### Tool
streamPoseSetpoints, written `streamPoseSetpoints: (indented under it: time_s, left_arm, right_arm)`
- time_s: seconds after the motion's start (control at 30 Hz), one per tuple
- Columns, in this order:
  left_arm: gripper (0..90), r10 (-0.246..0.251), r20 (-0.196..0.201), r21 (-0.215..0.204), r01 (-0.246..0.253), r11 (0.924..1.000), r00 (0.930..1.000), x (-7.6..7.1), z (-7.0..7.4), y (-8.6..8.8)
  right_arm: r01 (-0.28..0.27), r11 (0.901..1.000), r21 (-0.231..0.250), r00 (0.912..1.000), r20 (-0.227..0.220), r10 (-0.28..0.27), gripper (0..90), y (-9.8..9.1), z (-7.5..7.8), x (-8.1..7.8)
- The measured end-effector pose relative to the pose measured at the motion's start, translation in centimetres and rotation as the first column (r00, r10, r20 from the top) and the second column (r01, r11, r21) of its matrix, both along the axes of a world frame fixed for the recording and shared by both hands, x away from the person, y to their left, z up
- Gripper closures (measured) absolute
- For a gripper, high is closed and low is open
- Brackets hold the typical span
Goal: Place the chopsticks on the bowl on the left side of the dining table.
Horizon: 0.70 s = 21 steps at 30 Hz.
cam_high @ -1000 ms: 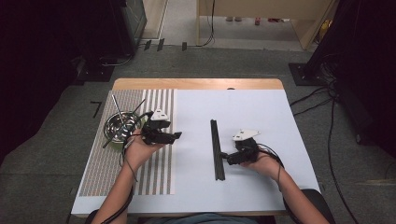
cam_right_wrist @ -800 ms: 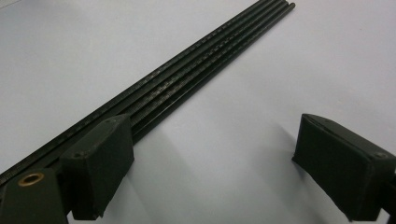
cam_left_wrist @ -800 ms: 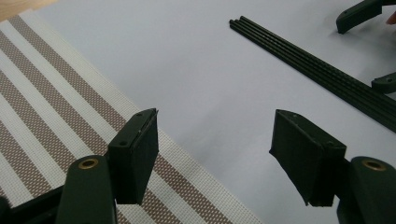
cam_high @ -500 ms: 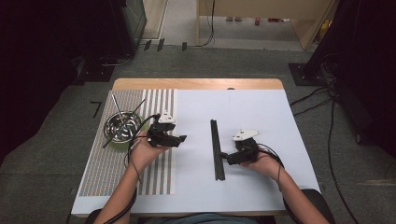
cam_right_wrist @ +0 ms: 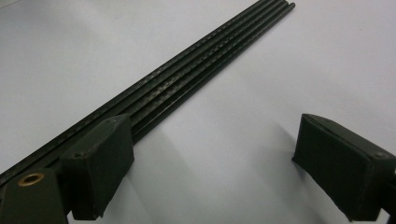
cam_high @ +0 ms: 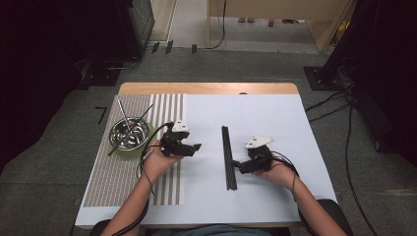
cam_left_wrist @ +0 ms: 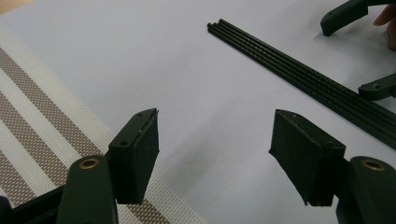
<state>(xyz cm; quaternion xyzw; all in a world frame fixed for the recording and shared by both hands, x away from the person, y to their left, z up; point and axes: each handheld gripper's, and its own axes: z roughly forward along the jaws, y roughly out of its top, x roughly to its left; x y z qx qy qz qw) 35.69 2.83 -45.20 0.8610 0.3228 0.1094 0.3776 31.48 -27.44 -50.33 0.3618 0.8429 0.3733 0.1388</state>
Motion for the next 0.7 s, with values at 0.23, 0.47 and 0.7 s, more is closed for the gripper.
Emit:
streamPoseSetpoints:
  time_s: [0.23,0.47,0.7]
  left_arm:
    - [32.6,-0.006,0.003,-0.001,0.006,1.0000,1.0000,-0.1,-0.6,-0.8]
    - [33.1,-0.019,0.008,0.009,0.019,0.9998,0.9998,-0.4,-0.7,-1.6]
    - [33.1,-0.035,0.003,0.016,0.035,0.9993,0.9994,-0.5,-1.0,-2.3]
  right_arm:
    - [0.001,1.0000,0.000,1.0000,-0.001,-0.001,11.4,0.0,0.0,0.0]
    - [0.002,1.0000,0.000,1.0000,-0.002,-0.002,11.4,0.0,0.0,0.0]
    - [0.001,1.0000,-0.001,1.0000,-0.001,-0.001,11.4,0.0,0.0,0.0]
